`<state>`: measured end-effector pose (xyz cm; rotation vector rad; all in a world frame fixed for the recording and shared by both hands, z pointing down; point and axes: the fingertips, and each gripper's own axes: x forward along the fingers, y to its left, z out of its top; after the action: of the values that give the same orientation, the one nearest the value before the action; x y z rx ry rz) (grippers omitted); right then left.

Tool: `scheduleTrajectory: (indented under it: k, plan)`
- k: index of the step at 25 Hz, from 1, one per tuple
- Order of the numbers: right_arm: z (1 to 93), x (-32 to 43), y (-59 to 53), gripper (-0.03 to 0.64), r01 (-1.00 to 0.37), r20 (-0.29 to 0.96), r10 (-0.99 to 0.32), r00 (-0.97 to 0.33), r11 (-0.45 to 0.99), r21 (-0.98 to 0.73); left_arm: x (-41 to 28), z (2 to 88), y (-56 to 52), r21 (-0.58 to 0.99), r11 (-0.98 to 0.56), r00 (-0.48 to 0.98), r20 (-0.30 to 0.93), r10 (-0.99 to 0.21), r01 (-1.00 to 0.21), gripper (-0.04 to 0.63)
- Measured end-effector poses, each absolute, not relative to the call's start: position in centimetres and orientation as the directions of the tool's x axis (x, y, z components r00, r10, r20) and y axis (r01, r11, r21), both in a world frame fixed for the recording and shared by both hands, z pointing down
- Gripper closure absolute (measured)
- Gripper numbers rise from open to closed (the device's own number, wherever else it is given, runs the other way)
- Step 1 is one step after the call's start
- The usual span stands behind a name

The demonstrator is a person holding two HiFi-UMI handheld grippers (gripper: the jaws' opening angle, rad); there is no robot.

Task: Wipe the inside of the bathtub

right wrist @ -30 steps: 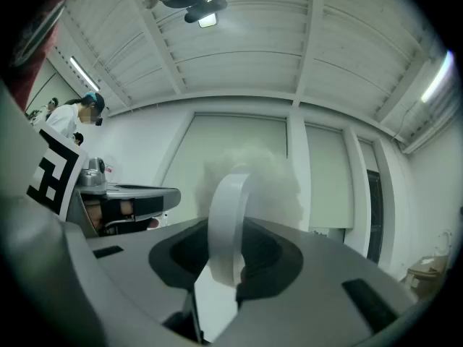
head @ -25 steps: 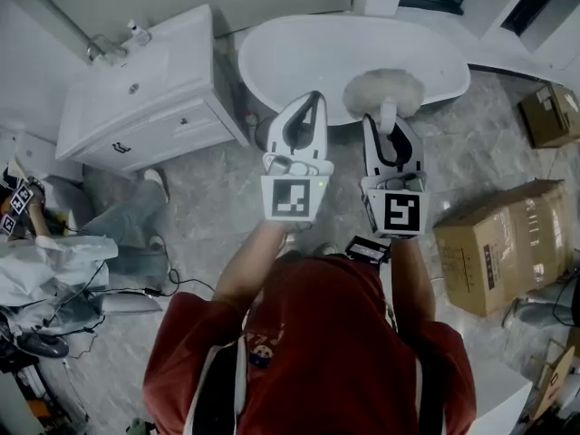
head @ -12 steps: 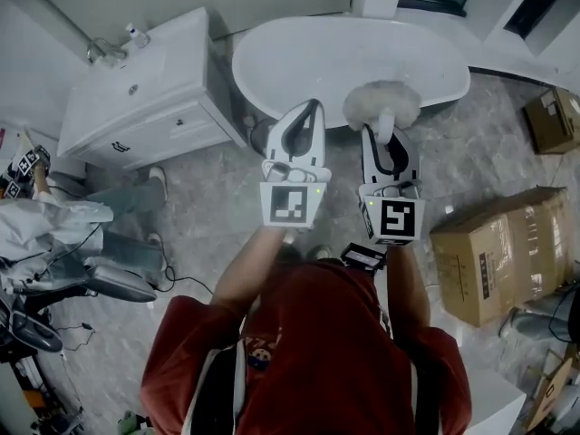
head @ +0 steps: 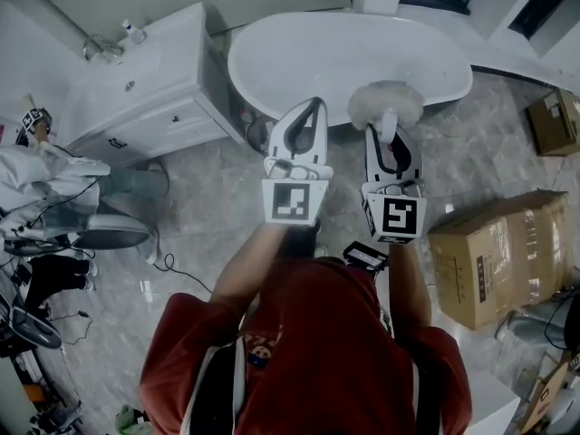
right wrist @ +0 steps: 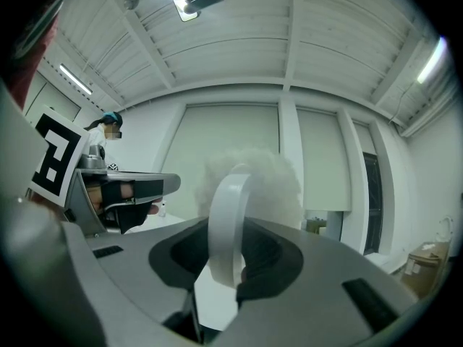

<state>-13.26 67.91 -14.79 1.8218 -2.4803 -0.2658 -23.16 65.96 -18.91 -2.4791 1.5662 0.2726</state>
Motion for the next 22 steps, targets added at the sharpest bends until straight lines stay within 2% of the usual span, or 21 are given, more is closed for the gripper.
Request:
scheduleTrajectory:
  k: [12,22]
  plan:
    - [-13.5,-13.1,59.3,0.508,-0.936,-0.023,-0.956,-0.293,0.282,0.209,-23.7,-17.8,57.0,-0.023,-0.411,0.402,-0.27,-0.875,-0.911,0.58]
    - [-13.2,-15.6,48.2,0.508,-0.912,0.012,-0.935,-0.353,0.347,0.218,-25.4,-17.6,46.8,-0.012,-0.378,0.367,-0.266,-0.891,-0.926,0.58]
